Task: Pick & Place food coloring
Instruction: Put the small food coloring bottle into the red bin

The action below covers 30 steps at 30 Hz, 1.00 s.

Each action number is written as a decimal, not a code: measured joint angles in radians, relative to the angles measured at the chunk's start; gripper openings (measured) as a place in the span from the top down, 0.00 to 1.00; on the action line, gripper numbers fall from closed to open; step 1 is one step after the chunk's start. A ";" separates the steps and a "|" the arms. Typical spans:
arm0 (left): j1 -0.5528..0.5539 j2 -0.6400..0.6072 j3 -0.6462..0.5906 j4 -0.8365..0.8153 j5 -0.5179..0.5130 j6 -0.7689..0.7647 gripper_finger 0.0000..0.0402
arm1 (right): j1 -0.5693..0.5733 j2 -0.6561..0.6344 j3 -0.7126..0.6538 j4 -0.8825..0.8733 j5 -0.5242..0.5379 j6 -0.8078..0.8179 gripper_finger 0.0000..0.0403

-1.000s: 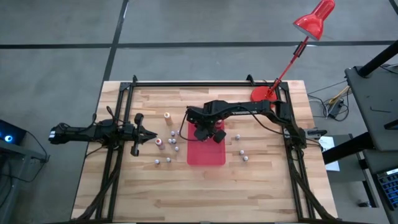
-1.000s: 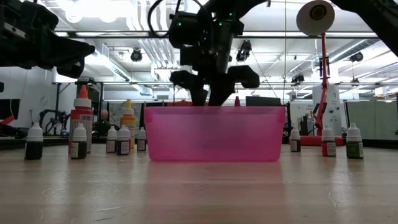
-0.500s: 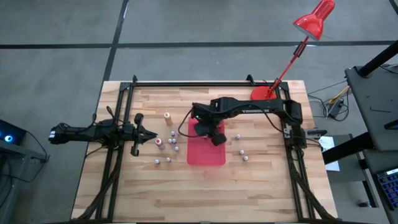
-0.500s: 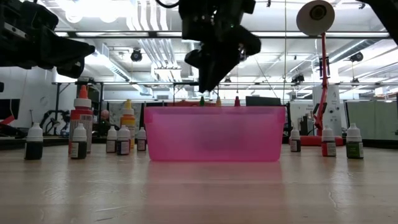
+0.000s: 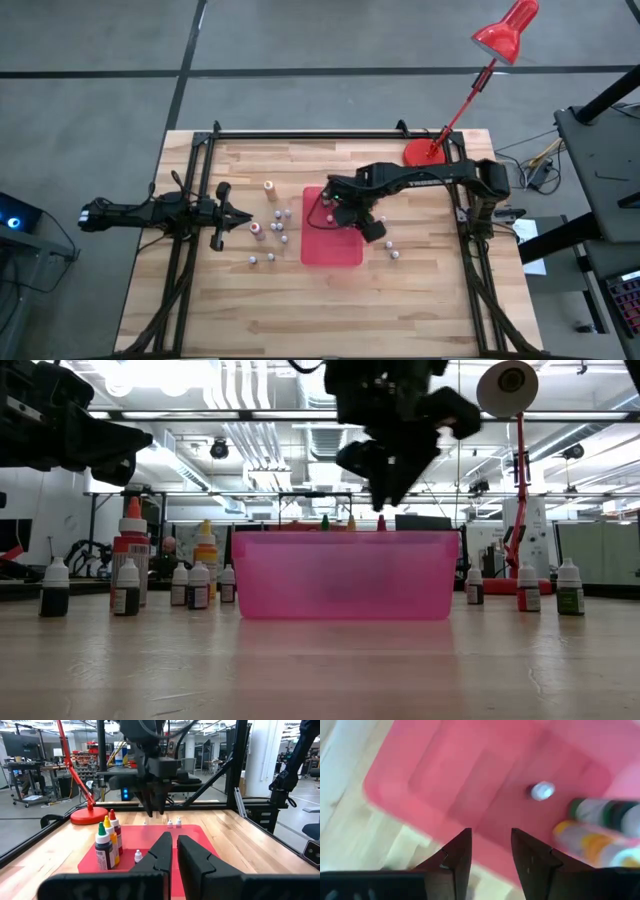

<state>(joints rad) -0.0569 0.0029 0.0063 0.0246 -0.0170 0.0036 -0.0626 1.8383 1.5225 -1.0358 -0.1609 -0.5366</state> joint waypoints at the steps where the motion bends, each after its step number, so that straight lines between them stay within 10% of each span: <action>1: 0.000 0.000 0.000 0.000 0.000 0.000 0.99 | 0.001 -0.014 -0.022 -0.001 0.000 0.009 0.69; 30: 0.000 0.000 0.000 -0.001 0.000 0.000 0.99 | -0.017 -0.430 -0.405 -0.017 0.004 0.055 0.98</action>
<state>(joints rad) -0.0570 0.0027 0.0063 0.0238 -0.0166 0.0034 -0.0793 1.4082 1.1179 -1.0525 -0.1574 -0.4821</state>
